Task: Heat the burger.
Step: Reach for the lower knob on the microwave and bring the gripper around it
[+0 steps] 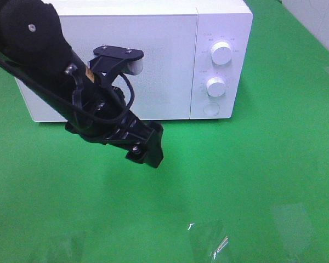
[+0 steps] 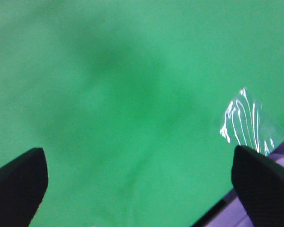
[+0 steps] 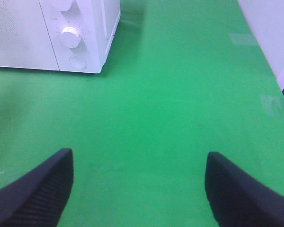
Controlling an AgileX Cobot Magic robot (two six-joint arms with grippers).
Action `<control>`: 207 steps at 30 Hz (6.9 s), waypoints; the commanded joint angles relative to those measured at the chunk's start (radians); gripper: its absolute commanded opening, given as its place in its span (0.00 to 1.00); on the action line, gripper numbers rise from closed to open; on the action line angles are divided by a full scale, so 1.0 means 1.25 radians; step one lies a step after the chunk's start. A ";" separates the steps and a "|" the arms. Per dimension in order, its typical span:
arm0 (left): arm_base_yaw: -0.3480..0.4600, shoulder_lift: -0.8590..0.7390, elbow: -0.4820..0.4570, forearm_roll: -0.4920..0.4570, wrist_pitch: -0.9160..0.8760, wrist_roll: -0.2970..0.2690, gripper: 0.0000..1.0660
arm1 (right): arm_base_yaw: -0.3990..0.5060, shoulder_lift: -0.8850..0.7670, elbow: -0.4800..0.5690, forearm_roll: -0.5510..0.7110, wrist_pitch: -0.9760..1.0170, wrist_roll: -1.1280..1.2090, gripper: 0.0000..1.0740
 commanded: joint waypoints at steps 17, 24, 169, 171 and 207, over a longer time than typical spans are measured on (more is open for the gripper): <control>0.252 -0.118 0.000 0.065 0.327 0.022 0.92 | -0.006 -0.022 0.003 0.001 -0.008 0.007 0.68; 0.424 -0.170 0.000 0.070 0.426 0.069 0.92 | -0.006 -0.022 0.003 0.001 -0.008 0.007 0.68; 0.641 -1.392 0.470 0.106 0.340 0.035 0.92 | -0.006 0.098 -0.030 0.001 -0.210 0.036 0.68; 0.641 -1.392 0.470 0.106 0.340 0.035 0.92 | -0.006 0.120 -0.030 0.002 -0.242 0.036 0.68; 0.641 -1.392 0.470 0.106 0.340 0.035 0.92 | -0.006 0.588 -0.030 0.002 -0.634 0.037 0.68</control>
